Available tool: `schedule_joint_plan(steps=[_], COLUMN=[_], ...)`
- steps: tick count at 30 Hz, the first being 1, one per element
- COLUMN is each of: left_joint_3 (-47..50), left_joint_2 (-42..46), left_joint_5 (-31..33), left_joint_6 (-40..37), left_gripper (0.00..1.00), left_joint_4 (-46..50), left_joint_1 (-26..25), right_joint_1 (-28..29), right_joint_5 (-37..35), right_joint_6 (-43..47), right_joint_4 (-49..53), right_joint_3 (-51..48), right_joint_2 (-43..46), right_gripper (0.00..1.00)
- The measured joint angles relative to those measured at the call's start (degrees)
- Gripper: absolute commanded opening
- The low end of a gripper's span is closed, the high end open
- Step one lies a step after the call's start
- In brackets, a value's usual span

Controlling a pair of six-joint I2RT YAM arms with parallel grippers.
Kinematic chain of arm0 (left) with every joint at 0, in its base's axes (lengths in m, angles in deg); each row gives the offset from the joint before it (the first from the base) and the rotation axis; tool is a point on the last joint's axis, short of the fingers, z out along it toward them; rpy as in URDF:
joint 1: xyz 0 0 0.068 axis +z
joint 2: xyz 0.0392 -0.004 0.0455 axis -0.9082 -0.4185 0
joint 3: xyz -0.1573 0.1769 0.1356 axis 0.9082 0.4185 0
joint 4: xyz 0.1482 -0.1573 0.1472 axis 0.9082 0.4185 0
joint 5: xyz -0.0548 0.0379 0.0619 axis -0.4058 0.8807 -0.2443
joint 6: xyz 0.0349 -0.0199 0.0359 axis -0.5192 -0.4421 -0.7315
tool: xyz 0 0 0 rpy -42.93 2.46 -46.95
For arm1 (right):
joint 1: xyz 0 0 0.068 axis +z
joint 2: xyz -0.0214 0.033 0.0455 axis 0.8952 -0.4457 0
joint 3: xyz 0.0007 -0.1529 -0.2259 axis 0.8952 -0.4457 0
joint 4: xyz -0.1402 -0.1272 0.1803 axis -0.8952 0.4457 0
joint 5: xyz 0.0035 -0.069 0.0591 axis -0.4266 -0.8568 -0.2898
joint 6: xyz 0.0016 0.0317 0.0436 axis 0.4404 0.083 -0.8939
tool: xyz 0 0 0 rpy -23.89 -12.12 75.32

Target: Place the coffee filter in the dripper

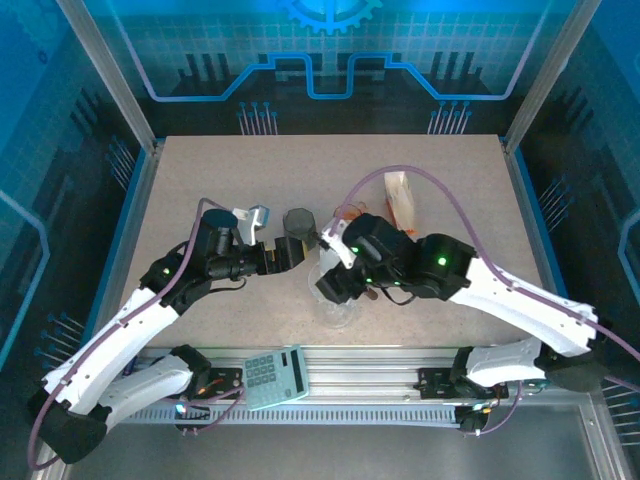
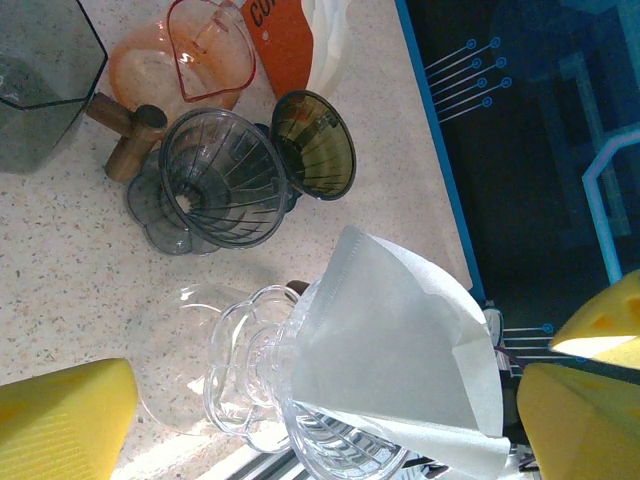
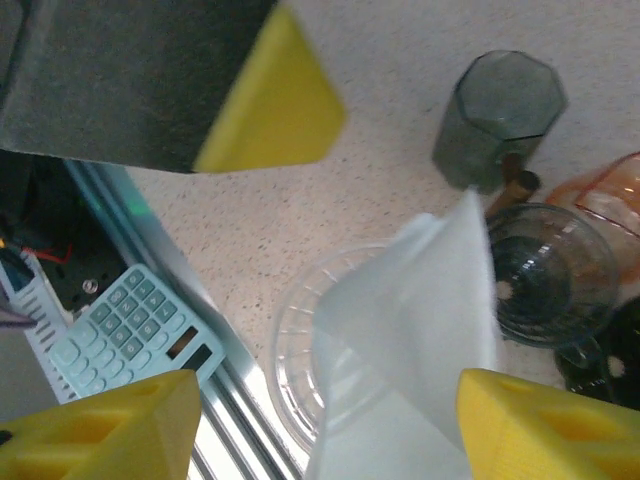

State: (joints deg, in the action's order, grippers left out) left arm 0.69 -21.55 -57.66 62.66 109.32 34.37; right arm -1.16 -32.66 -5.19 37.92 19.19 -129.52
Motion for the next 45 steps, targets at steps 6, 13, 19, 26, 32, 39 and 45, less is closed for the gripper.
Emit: schedule_joint_plan(steps=[6,13,19,26,32,39,45], left_joint_3=[0.0,0.0,0.0,0.0,-0.1,-0.1,-0.2], left_joint_2=[0.0,0.0,0.0,0.0,0.0,-0.1,-0.4], left_joint_5=[0.0,0.0,0.0,0.0,0.0,0.0,0.0], left_joint_6=[0.0,0.0,0.0,-0.1,-0.9,-1.1,-1.1], left_gripper=[0.99,0.99,0.99,0.99,0.99,0.99,0.99], left_joint_4=[-0.1,-0.1,-0.1,-0.1,0.2,0.9,0.9], left_joint_1=[0.0,0.0,0.0,0.0,0.0,0.0,0.0], right_joint_1=[-7.2,-9.2,-9.2,-9.2,-7.0,-2.9,-1.0], right_joint_5=[-0.3,2.6,3.6,4.0,-0.8,-8.9,-13.6], right_joint_6=[-4.6,-7.0,-7.4,-7.1,-5.7,-3.8,-2.3], right_joint_4=[0.1,0.1,0.1,0.3,3.5,8.0,11.4], right_joint_3=[-3.4,-5.5,-5.6,-5.5,-2.6,2.4,6.6], right_joint_2=[2.8,-0.9,-2.0,-3.5,-6.1,-10.1,-12.4], right_gripper=[0.58,0.54,0.4,0.05,0.0,0.0,0.0])
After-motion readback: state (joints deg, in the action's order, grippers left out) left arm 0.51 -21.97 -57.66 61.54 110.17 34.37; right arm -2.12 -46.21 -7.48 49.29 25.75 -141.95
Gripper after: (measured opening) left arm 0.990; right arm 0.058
